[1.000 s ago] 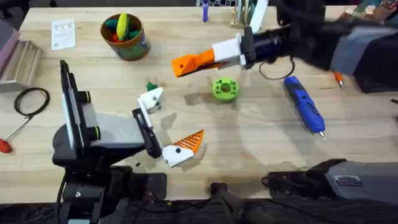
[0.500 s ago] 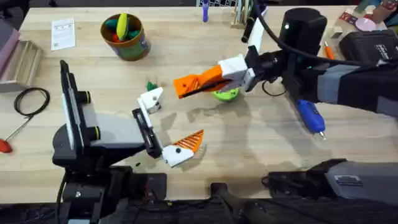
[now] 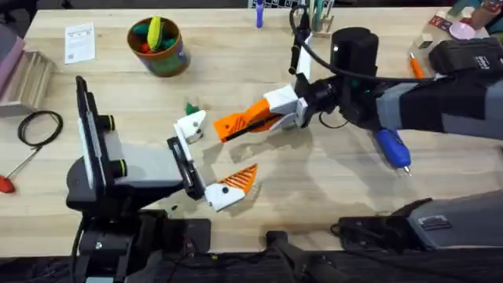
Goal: Pick up the gripper from the table and insert it into the empty holder that is missing its gripper. Then pick up a screw, insert it into the mounting hole, and use the screwdriver to tighten it. Finally, clean up the table by picking up the vegetable and placing it into the bucket.
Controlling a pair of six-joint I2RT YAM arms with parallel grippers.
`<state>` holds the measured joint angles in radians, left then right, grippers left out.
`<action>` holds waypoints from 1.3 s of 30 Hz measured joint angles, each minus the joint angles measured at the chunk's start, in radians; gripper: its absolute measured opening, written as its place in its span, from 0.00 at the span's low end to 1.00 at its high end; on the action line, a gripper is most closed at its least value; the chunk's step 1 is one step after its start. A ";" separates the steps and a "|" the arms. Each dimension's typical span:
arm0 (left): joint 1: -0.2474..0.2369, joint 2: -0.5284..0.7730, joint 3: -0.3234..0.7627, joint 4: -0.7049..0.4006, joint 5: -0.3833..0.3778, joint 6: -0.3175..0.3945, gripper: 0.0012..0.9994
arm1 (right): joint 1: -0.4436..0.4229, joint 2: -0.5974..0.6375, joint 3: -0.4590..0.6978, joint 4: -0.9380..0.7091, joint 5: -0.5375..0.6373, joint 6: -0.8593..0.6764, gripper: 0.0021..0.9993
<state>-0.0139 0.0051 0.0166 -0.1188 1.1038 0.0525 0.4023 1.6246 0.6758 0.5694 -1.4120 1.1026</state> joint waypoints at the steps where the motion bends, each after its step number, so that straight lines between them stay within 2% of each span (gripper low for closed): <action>1: 0.000 0.000 0.000 0.000 0.000 0.000 0.99 | 0.002 0.004 0.000 0.005 0.000 -0.004 0.01; 7: 0.000 0.000 0.000 0.000 0.000 0.000 0.99 | 0.021 0.015 0.000 0.125 0.000 0.006 0.01; 16: 0.000 0.000 0.000 0.000 0.000 0.000 0.99 | 0.035 0.074 -0.016 0.300 -0.004 0.134 0.01; 23: 0.000 0.000 0.000 0.000 0.000 0.000 0.99 | 0.046 0.110 -0.027 0.499 -0.004 0.232 0.01; 39: 0.000 0.000 0.000 0.000 0.000 0.000 0.99 | 0.071 0.154 -0.028 0.507 0.010 0.285 0.01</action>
<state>-0.0139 0.0051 0.0166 -0.1191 1.1038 0.0525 0.4731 1.7790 0.6476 1.0760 -1.4019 1.3872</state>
